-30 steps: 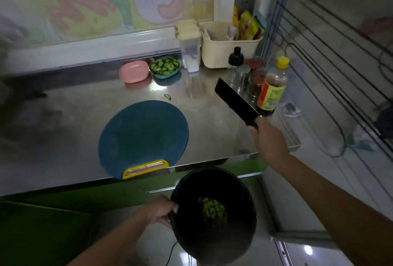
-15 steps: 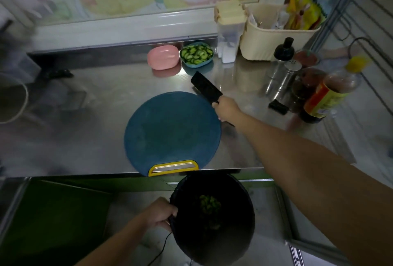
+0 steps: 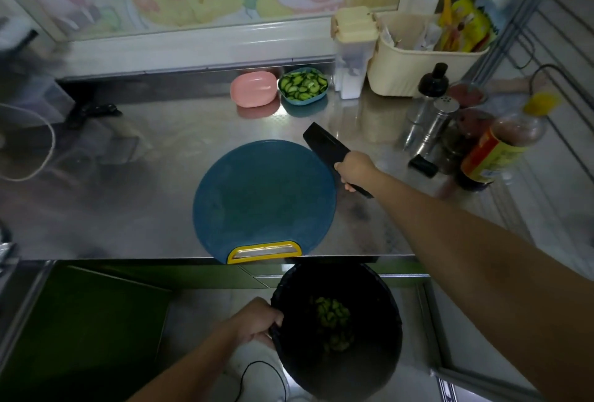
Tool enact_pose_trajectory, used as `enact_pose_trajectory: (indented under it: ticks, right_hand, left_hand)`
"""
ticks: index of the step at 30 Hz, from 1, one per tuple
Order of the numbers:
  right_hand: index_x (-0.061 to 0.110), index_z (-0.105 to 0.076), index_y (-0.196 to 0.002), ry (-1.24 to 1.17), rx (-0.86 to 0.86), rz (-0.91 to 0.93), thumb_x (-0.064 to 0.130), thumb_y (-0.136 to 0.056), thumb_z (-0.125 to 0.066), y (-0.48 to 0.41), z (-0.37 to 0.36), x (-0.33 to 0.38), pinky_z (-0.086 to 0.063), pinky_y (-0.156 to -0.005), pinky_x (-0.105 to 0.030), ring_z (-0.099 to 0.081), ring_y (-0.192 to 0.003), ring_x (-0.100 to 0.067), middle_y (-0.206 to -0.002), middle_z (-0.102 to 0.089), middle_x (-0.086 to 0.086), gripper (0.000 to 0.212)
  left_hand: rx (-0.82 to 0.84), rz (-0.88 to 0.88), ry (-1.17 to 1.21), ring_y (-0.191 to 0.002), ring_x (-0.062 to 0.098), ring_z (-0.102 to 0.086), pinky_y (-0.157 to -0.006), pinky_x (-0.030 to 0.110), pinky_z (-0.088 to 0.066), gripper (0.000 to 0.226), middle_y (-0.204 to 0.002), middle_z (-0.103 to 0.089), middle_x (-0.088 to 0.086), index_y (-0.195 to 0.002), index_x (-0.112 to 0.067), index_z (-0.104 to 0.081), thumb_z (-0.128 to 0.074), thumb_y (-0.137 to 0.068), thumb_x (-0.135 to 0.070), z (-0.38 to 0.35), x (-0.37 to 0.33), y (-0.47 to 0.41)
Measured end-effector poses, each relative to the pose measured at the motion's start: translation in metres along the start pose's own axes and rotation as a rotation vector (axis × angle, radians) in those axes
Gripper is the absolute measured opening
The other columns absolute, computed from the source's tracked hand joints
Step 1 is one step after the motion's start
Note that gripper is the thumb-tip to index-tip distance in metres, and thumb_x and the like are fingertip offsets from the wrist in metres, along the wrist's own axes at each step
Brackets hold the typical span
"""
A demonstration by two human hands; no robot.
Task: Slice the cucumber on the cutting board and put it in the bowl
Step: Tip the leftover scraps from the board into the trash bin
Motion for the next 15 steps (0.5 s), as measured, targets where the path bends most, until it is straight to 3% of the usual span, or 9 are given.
enact_pose_trajectory:
  ticks: [7,11,15]
  right_hand:
    - [0.0,-0.051,-0.096,-0.093,0.081,-0.146,0.012,-0.095,-0.047,0.05,0.03,-0.054,-0.041,-0.038,-0.02,-0.048,-0.053,-0.021,-0.068,-0.052,-0.013,0.013]
    - [0.004,-0.049,-0.072,0.009,0.094,-0.096,0.01,-0.093,-0.047,0.08,0.058,-0.09,-0.043,-0.052,-0.028,-0.05,-0.051,-0.023,-0.061,-0.05,-0.012,0.022]
    - [0.014,-0.045,-0.066,0.239,0.067,-0.076,0.016,-0.093,-0.051,0.114,0.083,-0.117,-0.039,-0.046,-0.022,-0.046,-0.052,-0.014,-0.064,-0.049,-0.004,0.027]
  left_hand:
    - [0.019,-0.026,0.011,-0.061,0.026,-0.066,-0.055,0.033,-0.057,0.012,-0.071,-0.063,0.016,-0.078,0.007,-0.059,-0.048,-0.078,0.008,-0.016,-0.013,0.005]
    - [0.041,-0.034,-0.019,-0.063,0.029,-0.068,-0.056,0.034,-0.057,0.026,-0.079,-0.066,0.021,-0.1,0.016,-0.059,-0.048,-0.079,0.007,-0.027,-0.014,0.007]
    - [0.02,-0.041,-0.033,-0.056,0.026,-0.065,-0.055,0.035,-0.058,0.021,-0.073,-0.063,0.019,-0.096,0.014,-0.059,-0.048,-0.08,0.007,-0.034,-0.015,0.009]
Point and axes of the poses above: each hand's wrist, its own y-axis away from the middle knuckle, its own z-axis out of the back of the hand, x = y × z, the point moved 9 cm from there along -y, towards the middle knuckle
